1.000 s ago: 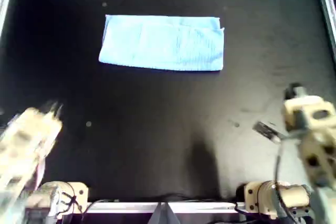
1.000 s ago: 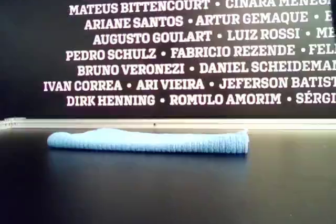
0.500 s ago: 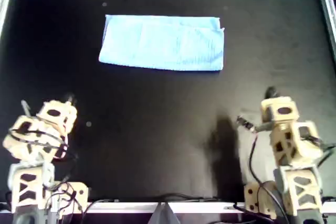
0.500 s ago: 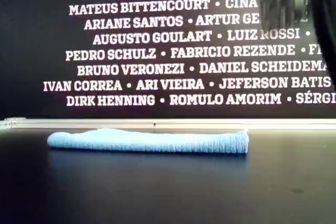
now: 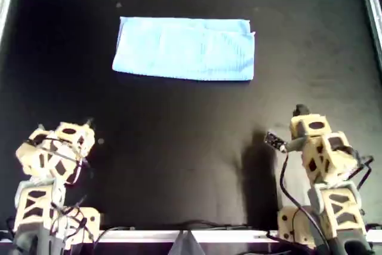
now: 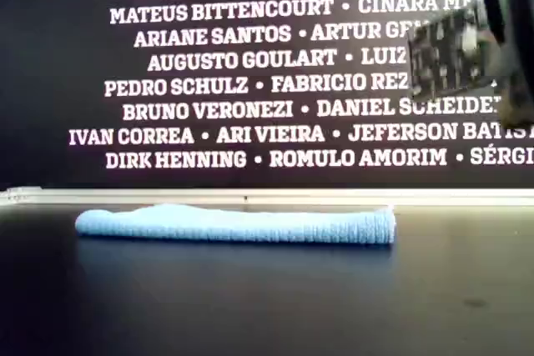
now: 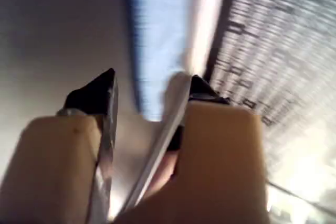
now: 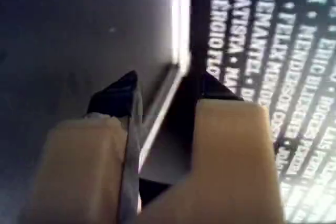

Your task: Fold a cloth

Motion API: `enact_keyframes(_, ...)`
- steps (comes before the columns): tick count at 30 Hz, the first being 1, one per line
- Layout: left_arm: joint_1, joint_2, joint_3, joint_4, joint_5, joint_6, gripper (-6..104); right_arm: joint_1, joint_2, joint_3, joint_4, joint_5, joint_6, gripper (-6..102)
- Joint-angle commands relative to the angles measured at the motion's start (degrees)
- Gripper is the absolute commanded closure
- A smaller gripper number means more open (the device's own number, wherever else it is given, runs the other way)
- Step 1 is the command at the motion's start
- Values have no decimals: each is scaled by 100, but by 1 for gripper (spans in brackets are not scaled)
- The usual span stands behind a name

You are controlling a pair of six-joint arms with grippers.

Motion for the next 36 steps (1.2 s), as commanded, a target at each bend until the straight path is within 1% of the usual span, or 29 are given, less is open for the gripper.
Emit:
enact_keyframes(1, -35, -35, -26, -123, -9, -88, 49, -70, -44, 62, -264, 62, 35, 50)
enact_keyframes(2, -26, -35, -26, -123, -9, -114, 49, -62, -35, 62, -264, 62, 105, 50)
enact_keyframes(3, -62, -44, -26, -123, 18, -123, 49, -35, -35, 62, -264, -35, 35, 50)
enact_keyframes(6, -114, -141, -26, -123, 79, -132, 49, 167, -53, 0, -264, -97, 18, 49)
enact_keyframes(9, -114, -167, -70, -237, -26, -132, 49, 431, -308, -475, -246, -264, 18, 49)
enact_keyframes(12, -105, -264, -369, -229, -44, -132, 49, 527, -1204, -1107, -211, -281, 62, 49)
enact_keyframes(14, -114, -668, -703, -229, -264, -132, 49, 527, -2215, -1705, -220, -281, 105, 49)
enact_keyframes(17, -132, -1907, -1573, -229, -800, -132, 48, 536, -4025, -2689, -211, -281, 123, 44)
enact_keyframes(19, -167, -2988, -2268, -229, -949, -123, 44, 580, -5106, -3322, -220, -290, 123, 37)
enact_keyframes(21, -352, -4087, -2971, -229, -1063, -123, 34, 659, -5871, -3771, -220, -290, 132, 29)
enact_keyframes(23, -598, -4904, -3498, -229, -1072, -132, 19, 773, -6196, -3973, -220, -299, 132, 21)
enact_keyframes(26, -993, -5748, -4034, -229, -1081, -132, 1, 914, -6249, -4104, -229, -299, 158, 13)
enact_keyframes(27, -1107, -5941, -4148, -229, -1107, -141, -3, 932, -6275, -4166, -229, -299, 220, 11)
enact_keyframes(28, -1204, -6064, -4236, -229, -1195, -141, -4, 932, -6302, -4201, -229, -290, 343, 11)
enact_keyframes(29, -1283, -6179, -4333, -229, -1354, -149, -3, 932, -6354, -4280, -229, -290, 519, 11)
enact_keyframes(30, -1327, -6293, -4438, -229, -1556, -158, -1, 932, -6398, -4395, -220, -290, 703, 11)
enact_keyframes(31, -1345, -6416, -4570, -237, -1802, -185, 0, 940, -6425, -4491, -211, -290, 826, 11)
enact_keyframes(32, -1345, -6521, -4711, -237, -2057, -237, 1, 976, -6478, -4588, -211, -290, 905, 11)
enact_keyframes(33, -1345, -6627, -4869, -237, -2241, -316, 1, 1046, -6574, -4676, -202, -290, 940, 11)
enact_keyframes(35, -1345, -6847, -5168, -237, -2435, -448, 1, 1178, -6750, -4878, -202, -290, 932, 11)
enact_keyframes(36, -1354, -6952, -5309, -237, -2452, -475, 1, 1213, -6899, -5001, -202, -290, 932, 11)
